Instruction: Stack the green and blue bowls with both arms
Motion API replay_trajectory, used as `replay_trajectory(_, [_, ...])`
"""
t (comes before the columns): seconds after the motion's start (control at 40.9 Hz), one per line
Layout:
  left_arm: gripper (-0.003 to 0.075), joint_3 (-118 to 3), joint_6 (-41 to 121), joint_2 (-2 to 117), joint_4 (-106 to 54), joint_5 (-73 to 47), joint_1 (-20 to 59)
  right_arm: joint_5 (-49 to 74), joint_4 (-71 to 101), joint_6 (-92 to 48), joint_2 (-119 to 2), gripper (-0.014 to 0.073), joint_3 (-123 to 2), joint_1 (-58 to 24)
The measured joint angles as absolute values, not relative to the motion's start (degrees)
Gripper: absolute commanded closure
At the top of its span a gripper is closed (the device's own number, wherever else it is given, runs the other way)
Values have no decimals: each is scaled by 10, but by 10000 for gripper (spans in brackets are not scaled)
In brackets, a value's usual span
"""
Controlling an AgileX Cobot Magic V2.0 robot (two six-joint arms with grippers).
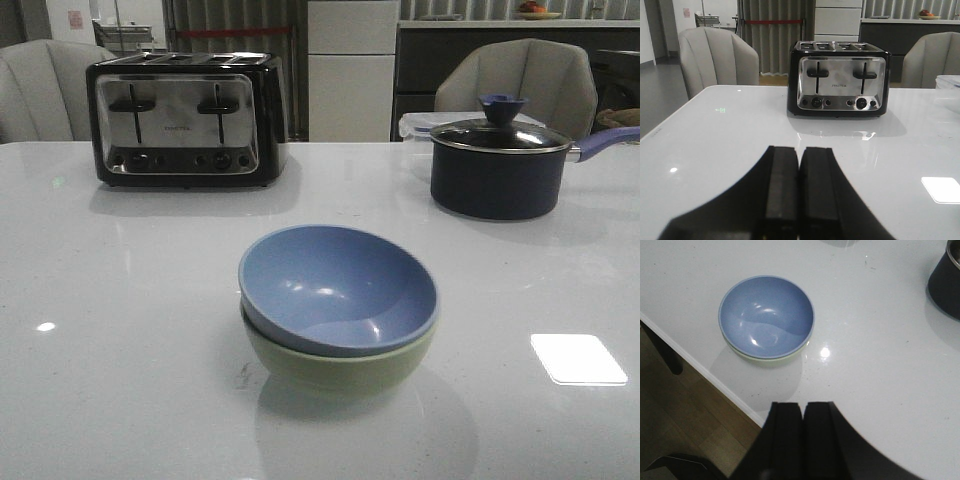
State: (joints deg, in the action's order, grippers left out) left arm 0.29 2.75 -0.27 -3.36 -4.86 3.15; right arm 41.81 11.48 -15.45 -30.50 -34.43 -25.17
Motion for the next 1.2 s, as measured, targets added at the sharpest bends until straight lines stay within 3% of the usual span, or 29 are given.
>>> replay_trajectory(0.856, [627, 3, 27, -3, -32, -49, 32, 417, 115, -154, -298, 564, -341, -249])
replay_trajectory(1.198, [627, 3, 27, -3, -32, -49, 32, 240, 115, -154, -115, 564, -173, -59])
